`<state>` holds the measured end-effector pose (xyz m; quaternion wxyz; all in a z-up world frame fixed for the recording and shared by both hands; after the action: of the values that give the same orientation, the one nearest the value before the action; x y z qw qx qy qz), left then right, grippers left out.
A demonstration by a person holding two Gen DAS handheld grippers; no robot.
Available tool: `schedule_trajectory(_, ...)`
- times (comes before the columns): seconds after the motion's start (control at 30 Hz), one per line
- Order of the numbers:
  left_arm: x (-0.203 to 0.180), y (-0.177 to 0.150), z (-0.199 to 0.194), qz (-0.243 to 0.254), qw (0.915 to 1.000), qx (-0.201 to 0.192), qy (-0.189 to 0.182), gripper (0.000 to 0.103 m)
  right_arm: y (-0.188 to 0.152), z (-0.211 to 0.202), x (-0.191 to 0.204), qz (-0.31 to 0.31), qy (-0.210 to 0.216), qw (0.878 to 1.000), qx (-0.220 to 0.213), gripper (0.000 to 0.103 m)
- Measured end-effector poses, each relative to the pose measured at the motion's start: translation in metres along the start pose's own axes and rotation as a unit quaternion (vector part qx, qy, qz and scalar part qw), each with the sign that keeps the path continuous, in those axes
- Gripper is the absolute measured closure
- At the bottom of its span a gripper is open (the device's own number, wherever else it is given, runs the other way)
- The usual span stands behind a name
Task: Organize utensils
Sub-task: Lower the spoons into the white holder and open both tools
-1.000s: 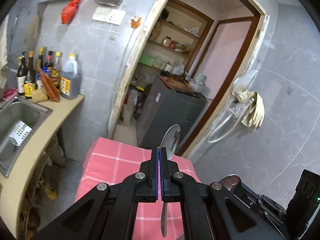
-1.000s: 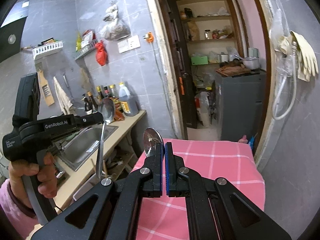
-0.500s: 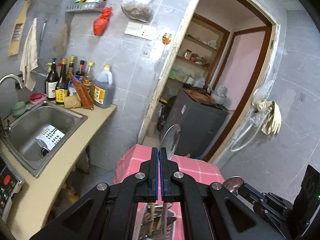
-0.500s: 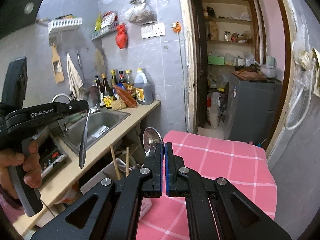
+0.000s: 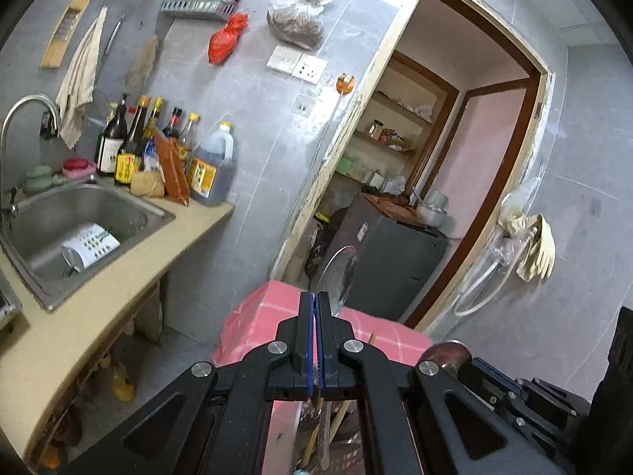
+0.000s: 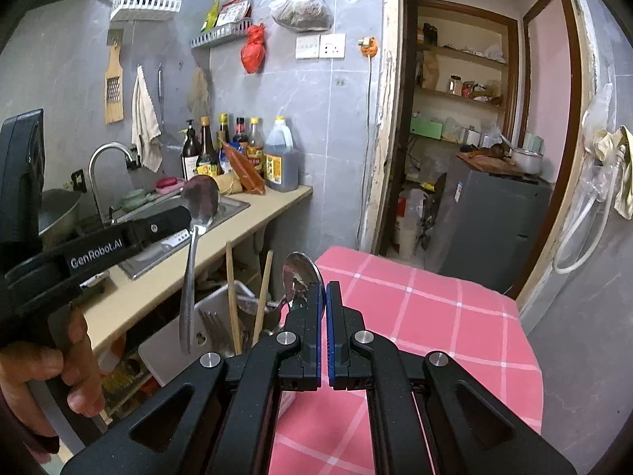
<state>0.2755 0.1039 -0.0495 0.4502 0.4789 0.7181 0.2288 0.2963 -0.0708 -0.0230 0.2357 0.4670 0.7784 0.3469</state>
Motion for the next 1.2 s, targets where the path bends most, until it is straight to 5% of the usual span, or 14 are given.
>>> schedule_trajectory(1.07,0.013,-0.051,-0.014,0.071,0.9913,0.095,-0.056,0.101,-0.042,0.000,0.023,0.053,0.053,0.997,0.030,0.096)
schedule_trajectory(1.2,0.010,-0.056,-0.016,0.074,0.9910,0.101,-0.047,0.099,-0.045,-0.007,0.014,0.061,0.047,0.997,0.026,0.083)
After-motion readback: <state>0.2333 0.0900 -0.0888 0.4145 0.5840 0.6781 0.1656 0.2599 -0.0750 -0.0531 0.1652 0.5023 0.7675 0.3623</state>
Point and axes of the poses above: each gripper's, at about its wrist camera, not at the fingertips, and z roughly the way its jaws point, x to its left, y to its top, the point moved 5 cm from there along z, roughly the way its jaws point, and after that the axes turned 10 degrees about x, right-handed, at the moved point
